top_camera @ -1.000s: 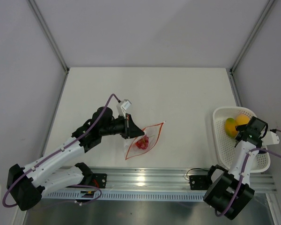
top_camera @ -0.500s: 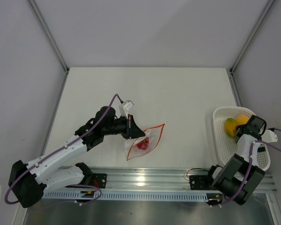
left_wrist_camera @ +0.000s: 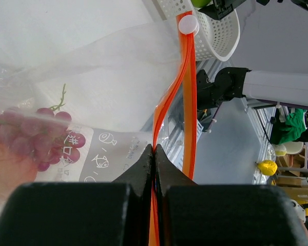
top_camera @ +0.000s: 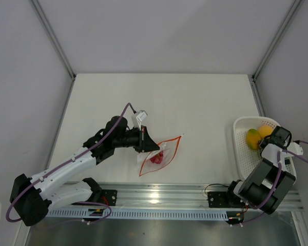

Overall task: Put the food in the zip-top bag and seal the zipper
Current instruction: Pick up the fake fruit from the bin, then place the fake fruit in the zipper food storage bag.

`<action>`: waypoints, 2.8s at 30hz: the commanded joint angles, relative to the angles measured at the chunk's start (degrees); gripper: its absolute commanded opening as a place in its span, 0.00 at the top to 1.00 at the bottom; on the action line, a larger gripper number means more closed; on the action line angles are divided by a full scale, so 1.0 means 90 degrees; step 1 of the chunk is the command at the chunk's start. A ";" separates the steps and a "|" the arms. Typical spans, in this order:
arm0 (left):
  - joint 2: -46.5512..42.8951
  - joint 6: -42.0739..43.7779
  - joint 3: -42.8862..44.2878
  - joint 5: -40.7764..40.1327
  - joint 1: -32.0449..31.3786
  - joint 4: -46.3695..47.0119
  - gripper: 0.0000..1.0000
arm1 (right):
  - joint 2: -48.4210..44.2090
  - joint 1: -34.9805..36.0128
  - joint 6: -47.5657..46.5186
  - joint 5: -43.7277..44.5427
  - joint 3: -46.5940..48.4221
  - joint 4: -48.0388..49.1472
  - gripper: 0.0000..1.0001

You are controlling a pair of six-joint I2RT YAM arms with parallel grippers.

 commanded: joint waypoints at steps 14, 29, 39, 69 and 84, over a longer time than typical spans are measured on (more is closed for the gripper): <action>-0.0087 0.0087 0.0038 0.0113 0.0003 0.0230 0.99 | -0.0599 -0.0023 -0.0311 0.0159 -0.0076 0.0032 0.76; 0.0098 0.0038 0.0301 0.0084 0.0013 0.0318 0.99 | -0.2074 0.1332 -0.1189 -0.1823 0.0792 -0.1207 0.85; 0.0245 -0.0079 0.0429 0.0123 0.0013 0.0367 1.00 | -0.2845 0.4446 -0.2088 -0.2701 0.1896 -0.2136 0.93; -0.0048 -0.0245 0.0595 0.0006 0.0013 0.0054 0.99 | -0.1878 1.2184 -0.1776 -0.0691 0.1800 -0.0662 0.96; -0.0214 -0.0304 0.0555 0.0045 0.0013 0.0142 0.99 | -0.1556 1.2077 -0.1552 -0.0037 0.1916 -0.0837 0.00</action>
